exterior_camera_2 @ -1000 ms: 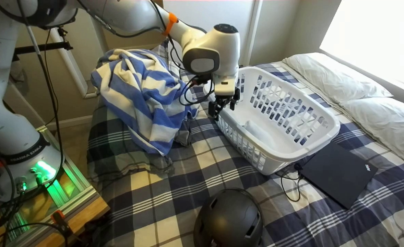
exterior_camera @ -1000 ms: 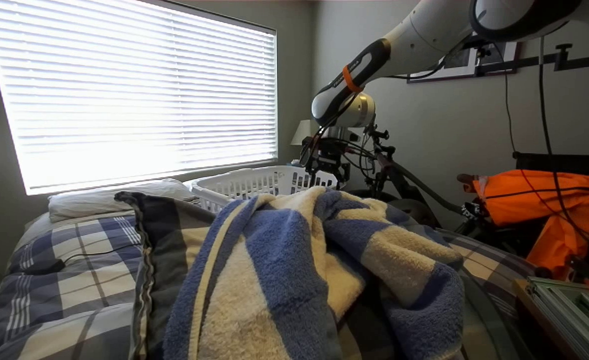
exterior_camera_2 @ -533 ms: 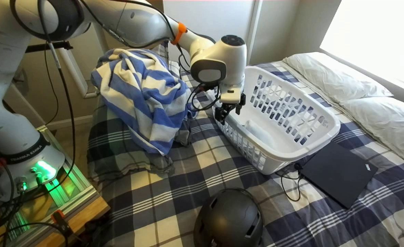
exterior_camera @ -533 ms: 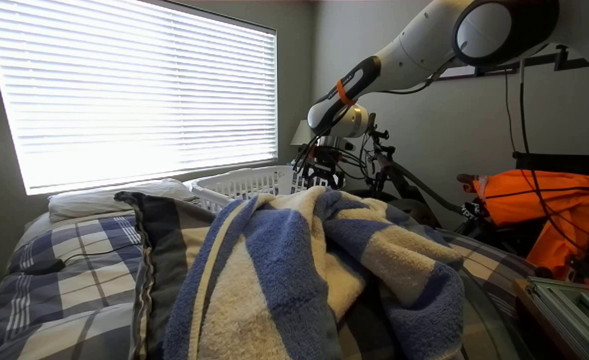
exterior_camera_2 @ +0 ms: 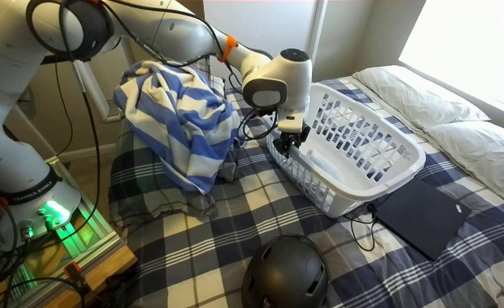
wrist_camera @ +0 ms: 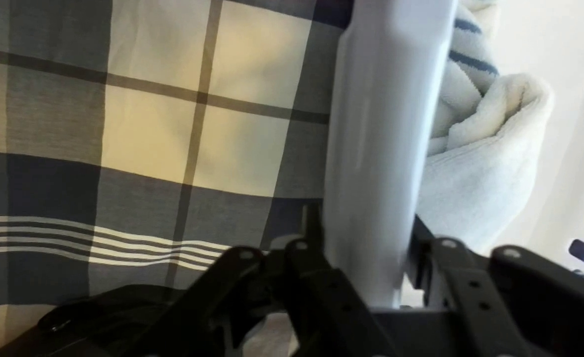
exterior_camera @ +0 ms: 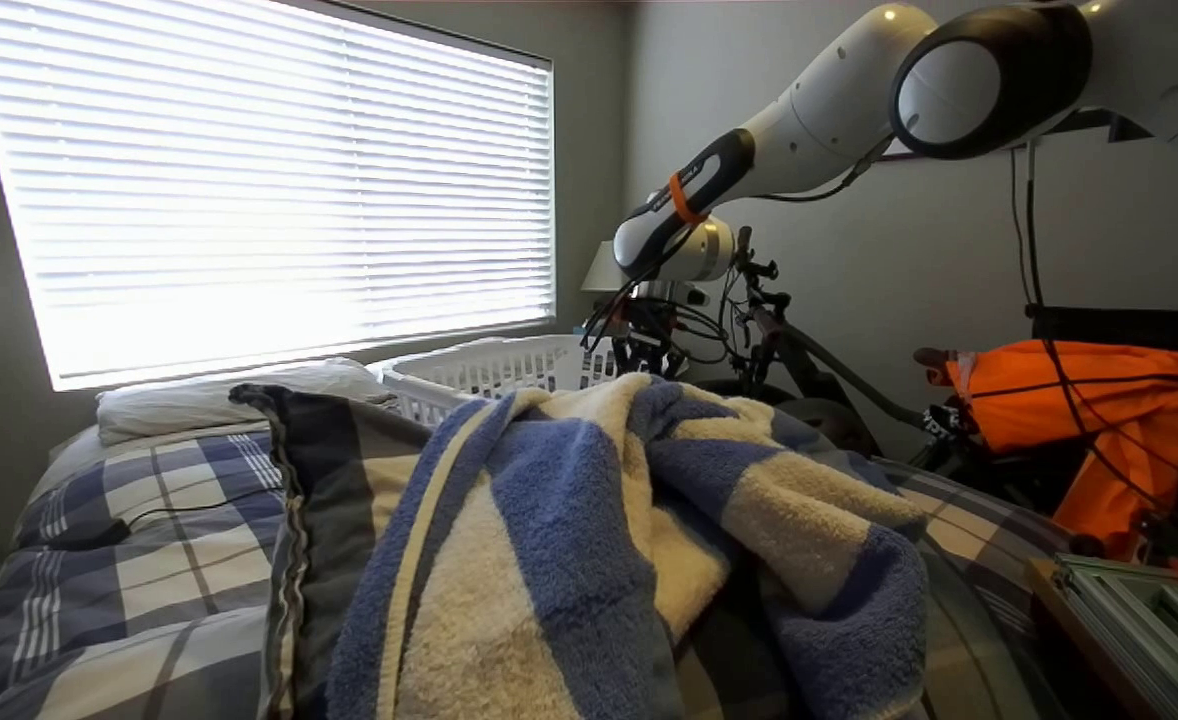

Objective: Slide the washing basket to the bottom edge of the bed

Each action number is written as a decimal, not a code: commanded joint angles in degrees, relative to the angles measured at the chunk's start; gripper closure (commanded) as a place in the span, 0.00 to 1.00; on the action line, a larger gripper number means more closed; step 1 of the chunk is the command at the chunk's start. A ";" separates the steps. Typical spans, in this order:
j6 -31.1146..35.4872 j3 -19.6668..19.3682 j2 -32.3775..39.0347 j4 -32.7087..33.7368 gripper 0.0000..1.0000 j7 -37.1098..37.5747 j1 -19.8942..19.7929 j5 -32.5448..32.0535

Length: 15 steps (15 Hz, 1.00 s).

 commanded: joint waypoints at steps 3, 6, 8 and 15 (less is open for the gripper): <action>-3.37 -3.53 -2.25 -1.10 0.91 5.97 2.24 -3.00; -4.76 -6.15 -4.40 -4.31 0.91 6.03 3.59 -4.28; -6.10 -8.39 -6.00 -7.18 0.92 6.03 4.61 -4.92; -6.35 -14.00 -13.69 -20.12 0.91 9.61 6.84 -9.86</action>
